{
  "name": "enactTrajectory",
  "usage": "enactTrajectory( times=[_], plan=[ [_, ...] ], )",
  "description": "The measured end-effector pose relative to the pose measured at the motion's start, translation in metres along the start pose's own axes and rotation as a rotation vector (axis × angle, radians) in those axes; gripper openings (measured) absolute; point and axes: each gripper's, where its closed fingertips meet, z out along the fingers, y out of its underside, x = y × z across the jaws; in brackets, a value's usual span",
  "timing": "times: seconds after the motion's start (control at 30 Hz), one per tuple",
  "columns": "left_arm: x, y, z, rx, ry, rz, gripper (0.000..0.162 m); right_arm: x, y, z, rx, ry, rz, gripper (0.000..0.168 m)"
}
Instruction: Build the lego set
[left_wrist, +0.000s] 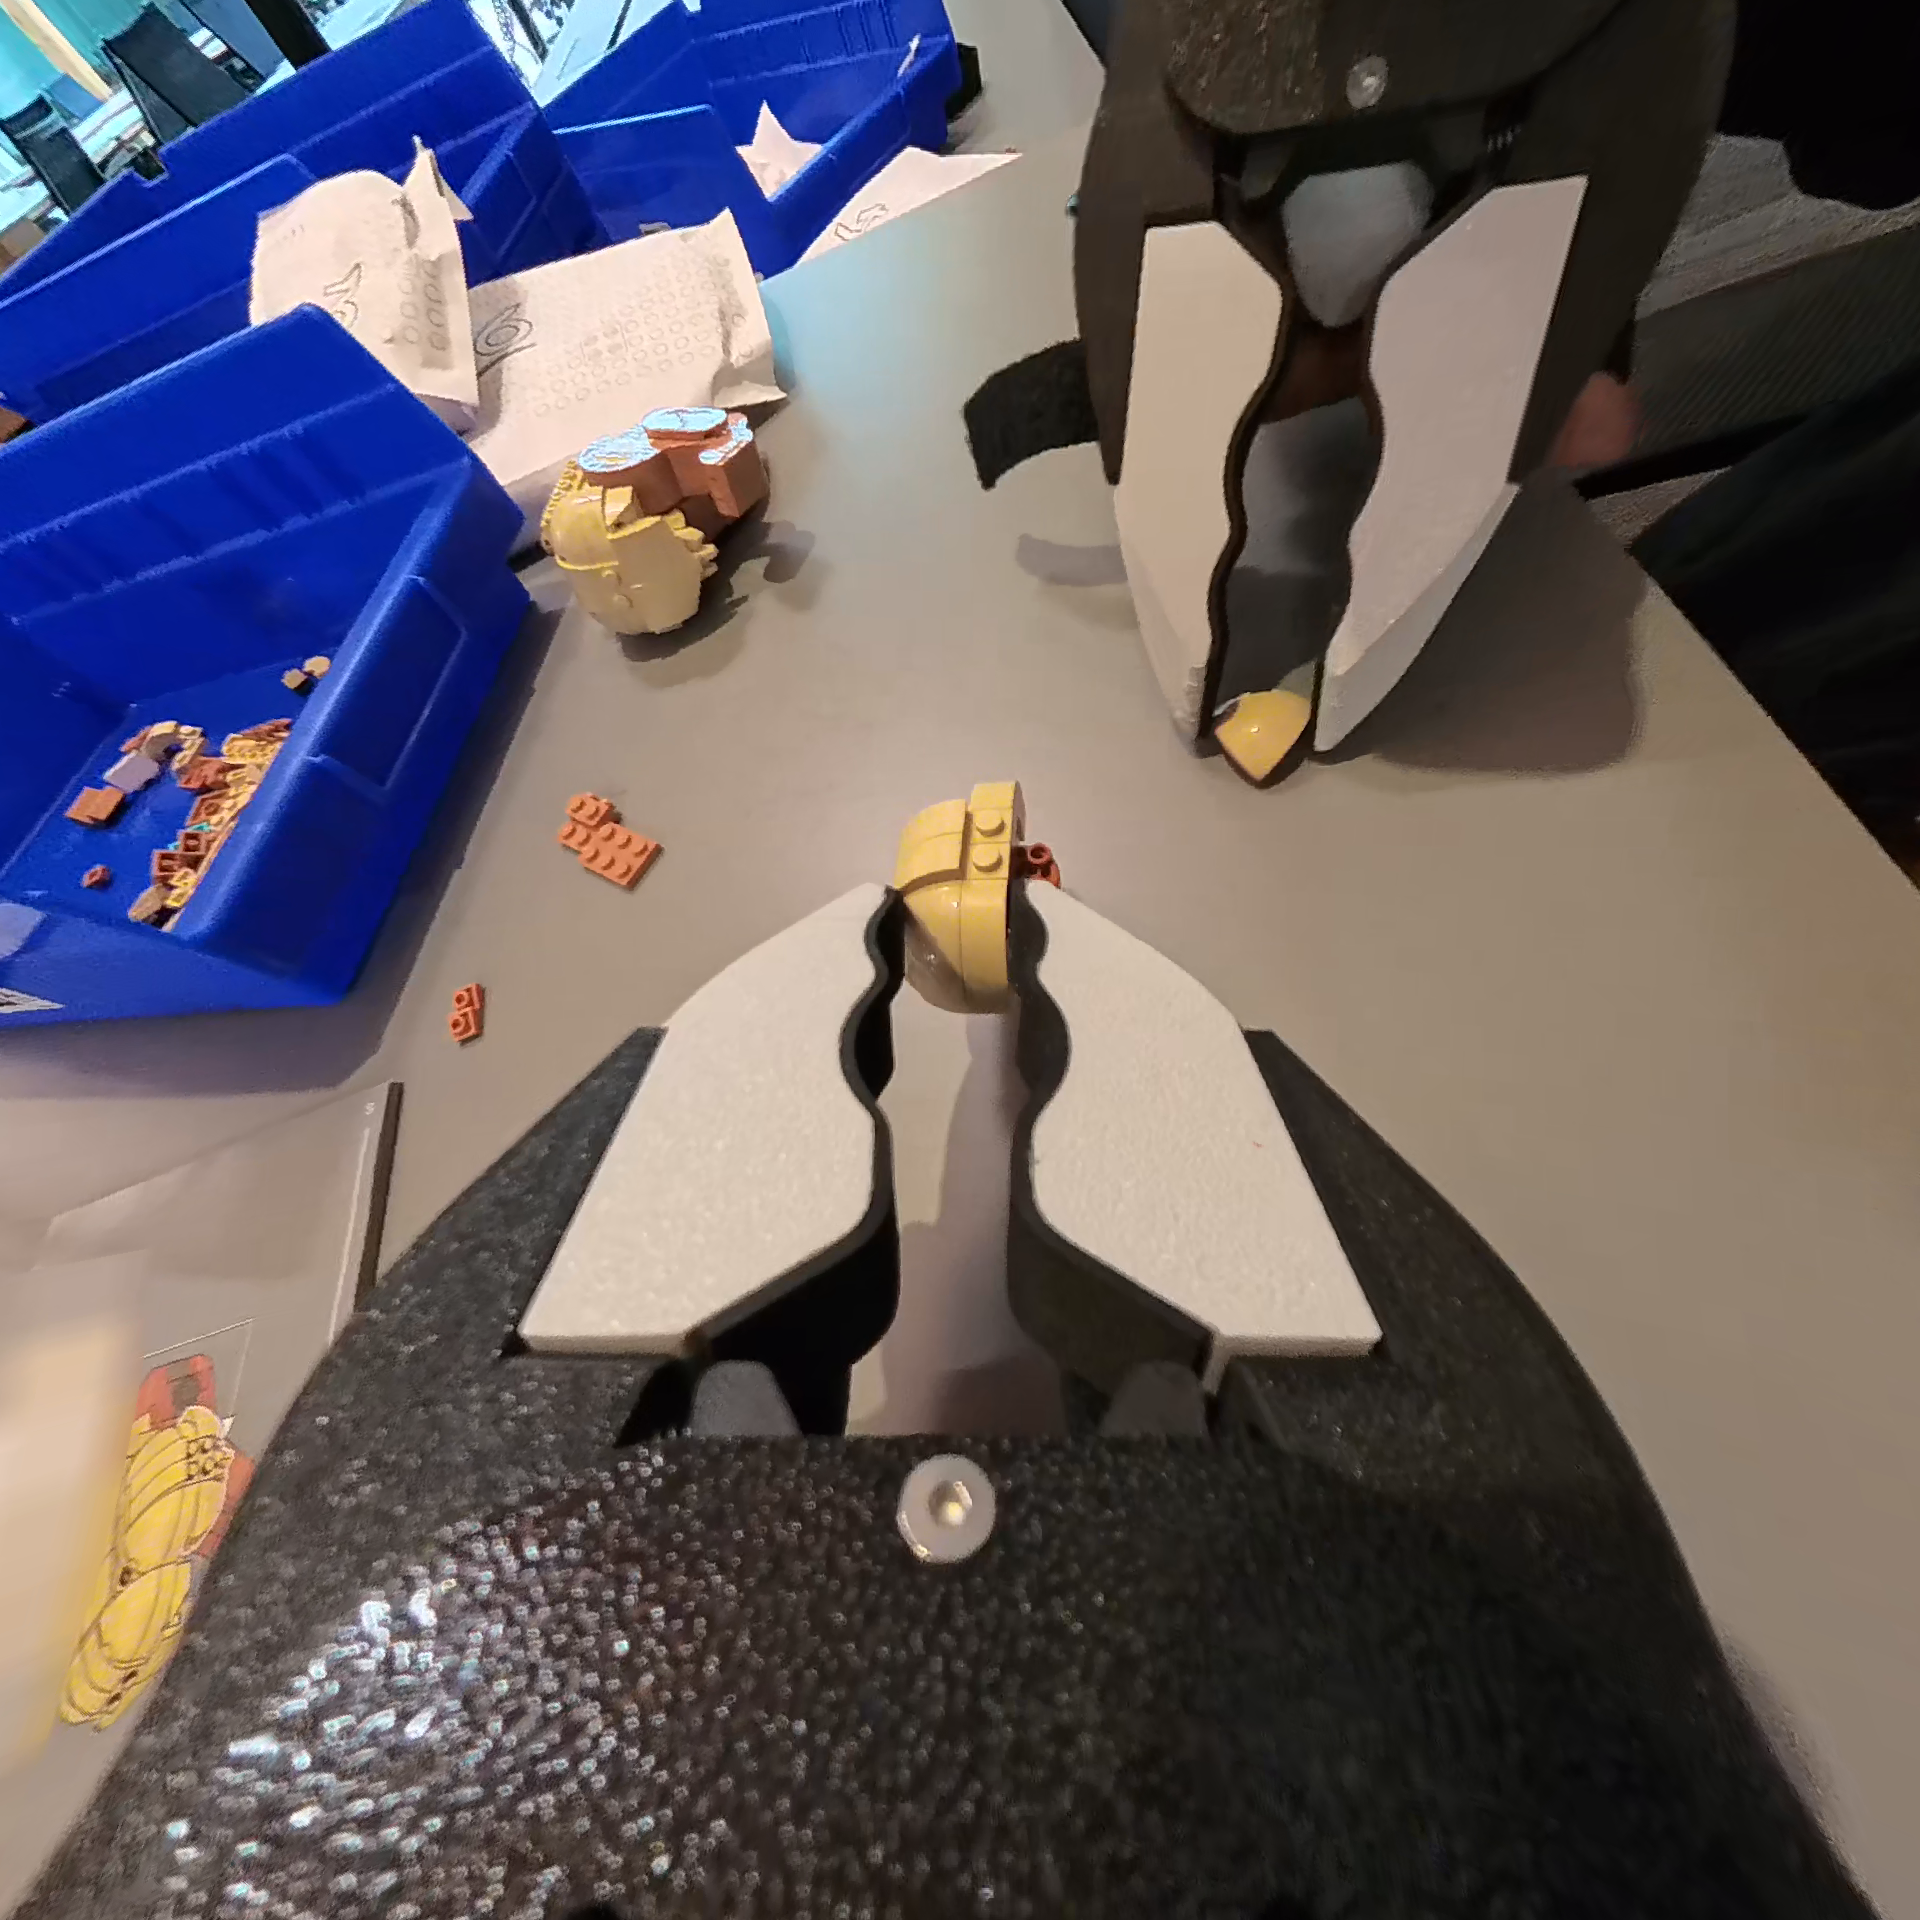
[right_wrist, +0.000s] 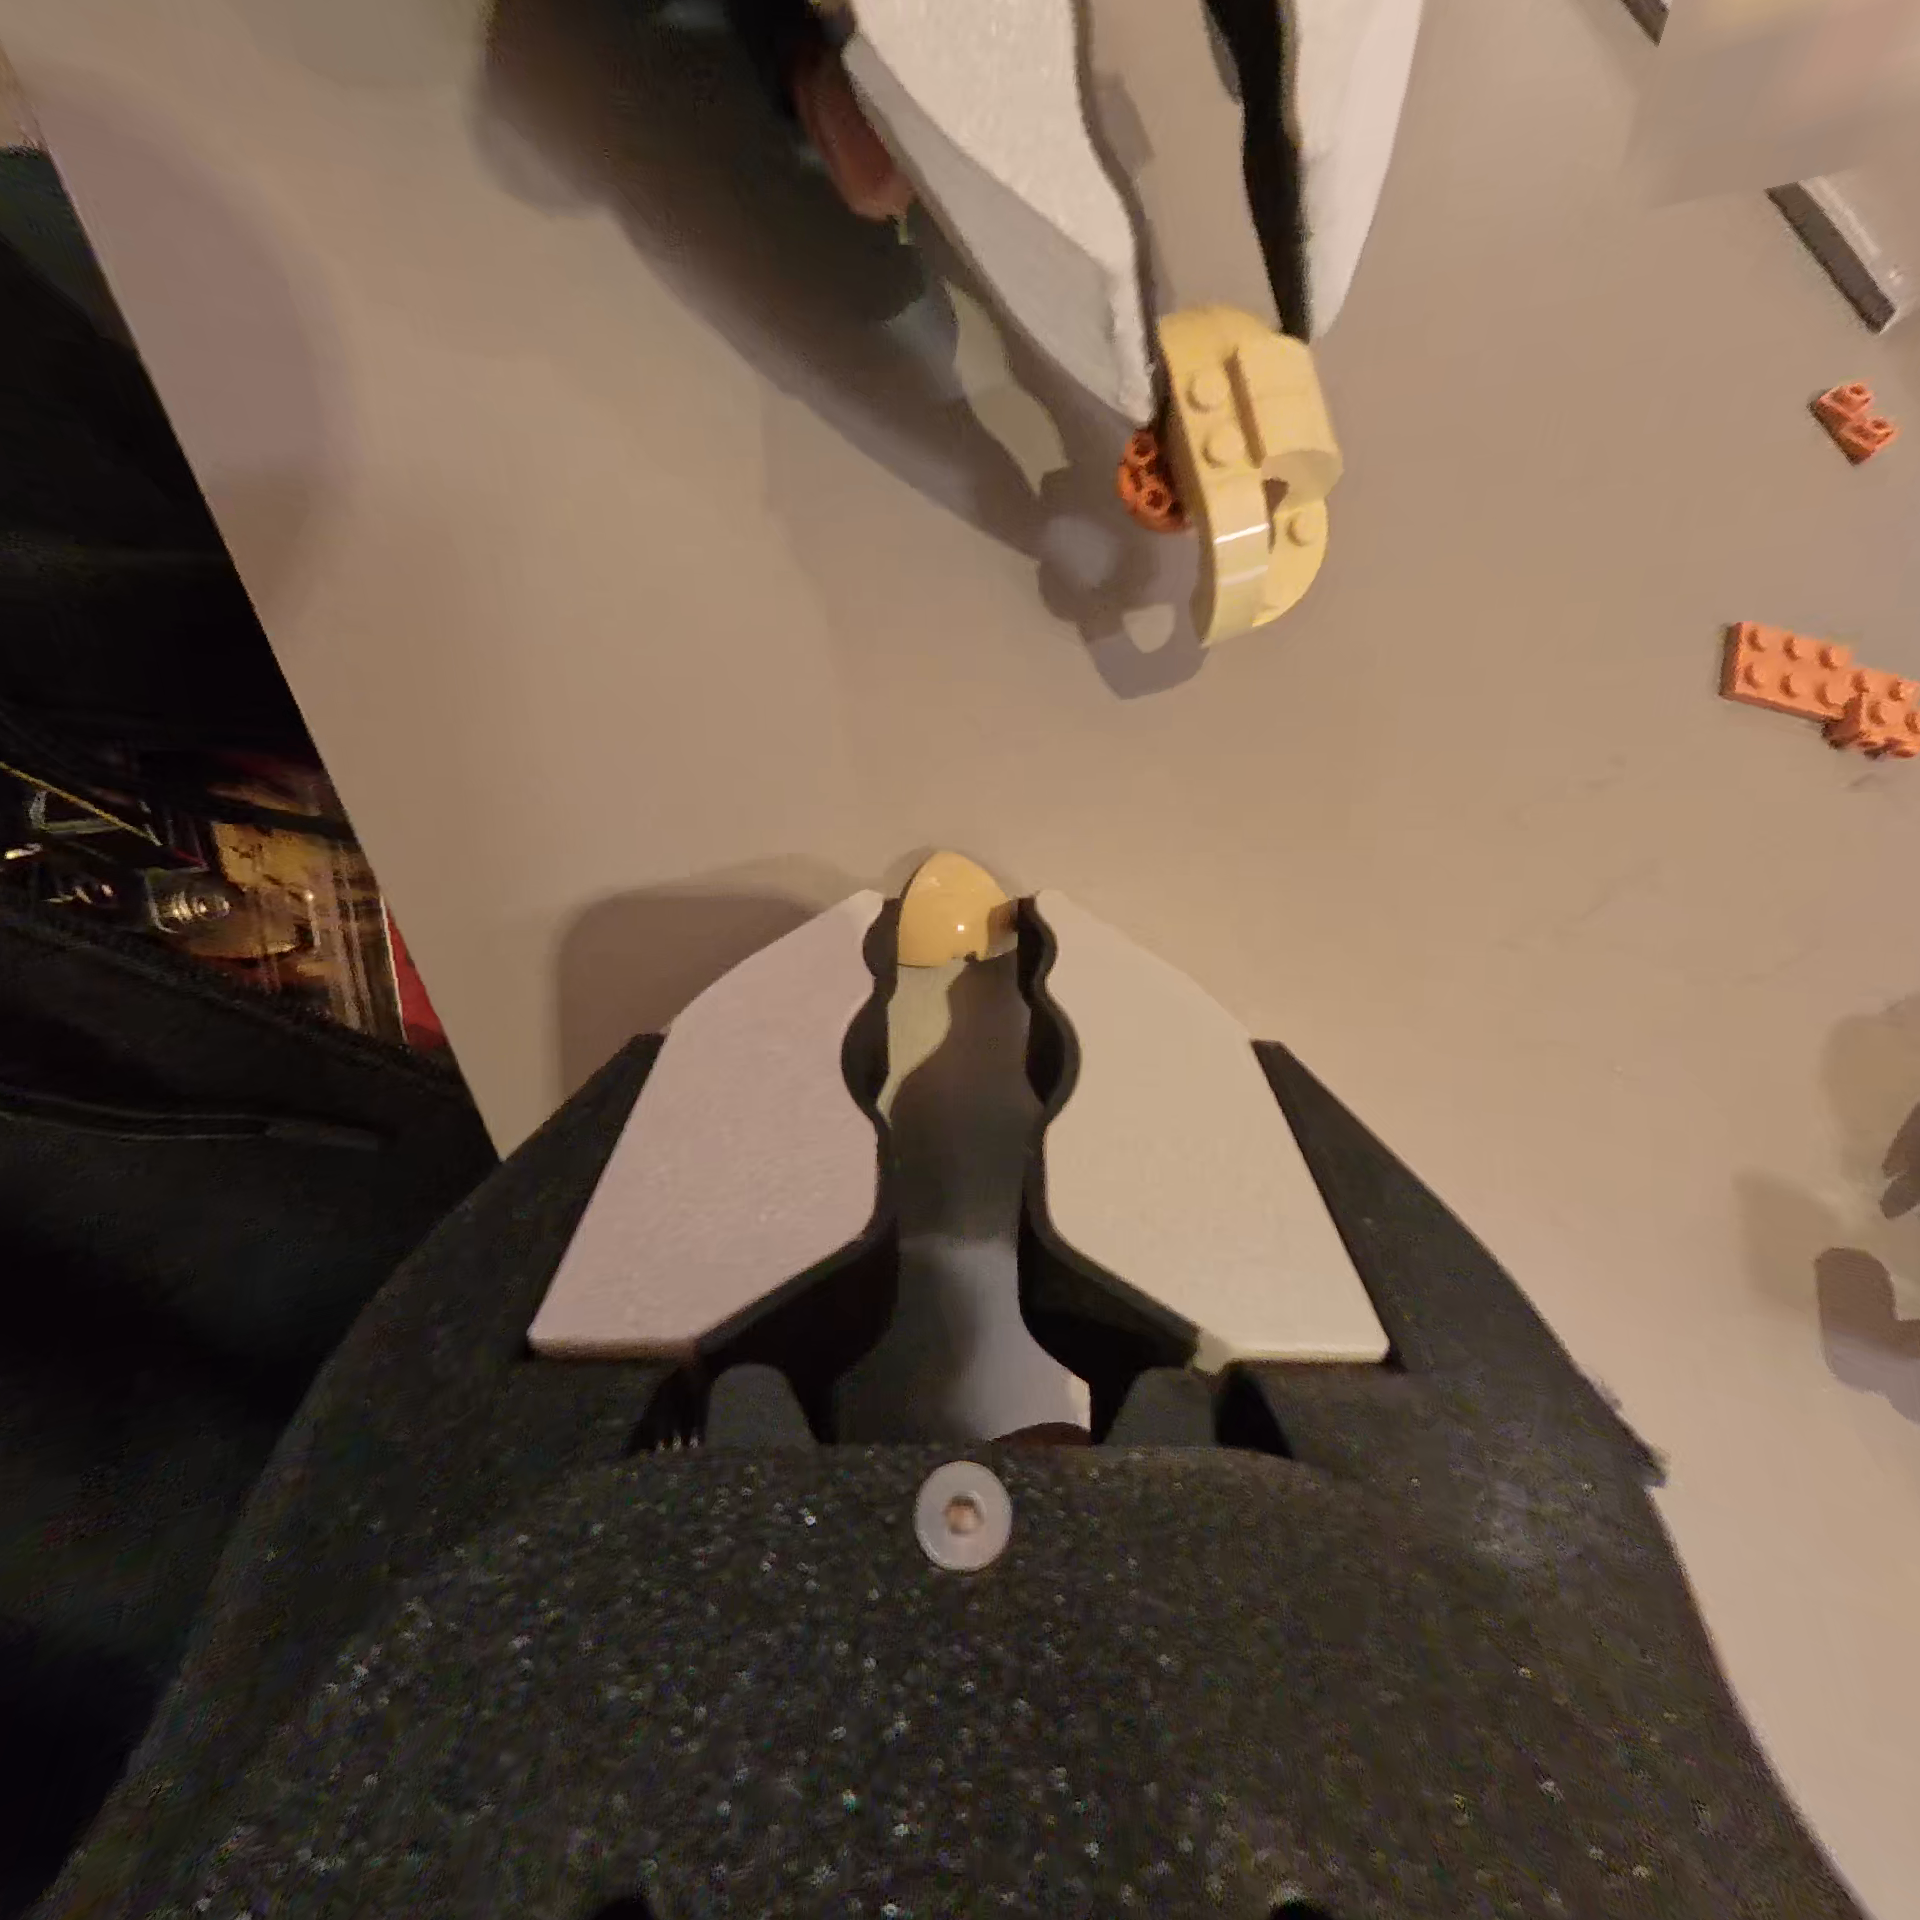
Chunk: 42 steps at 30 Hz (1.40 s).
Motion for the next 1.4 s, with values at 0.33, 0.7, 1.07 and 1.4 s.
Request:
enactTrajectory(
  times=[0.33, 0.7, 1.07, 1.4],
  plan=[
    [-0.012, -0.023, -0.016, 0.196, 0.056, -0.216, 0.019, 0.056, -0.077, -0.055, 0.661, -0.282, 0.555, 0.021],
    [-0.035, -0.056, -0.050, 0.591, 0.157, -0.549, 0.018, 0.089, -0.123, -0.082, 1.078, -0.691, 0.948, 0.021],
    [-0.035, -0.057, -0.056, 0.600, 0.114, -0.440, 0.018, 0.076, -0.142, -0.070, 1.044, -0.635, 0.829, 0.021],
    [-0.010, -0.063, -0.052, 0.511, 0.036, -0.073, 0.018, 0.042, -0.136, -0.062, 0.791, -0.385, 0.294, 0.021]
  ],
)
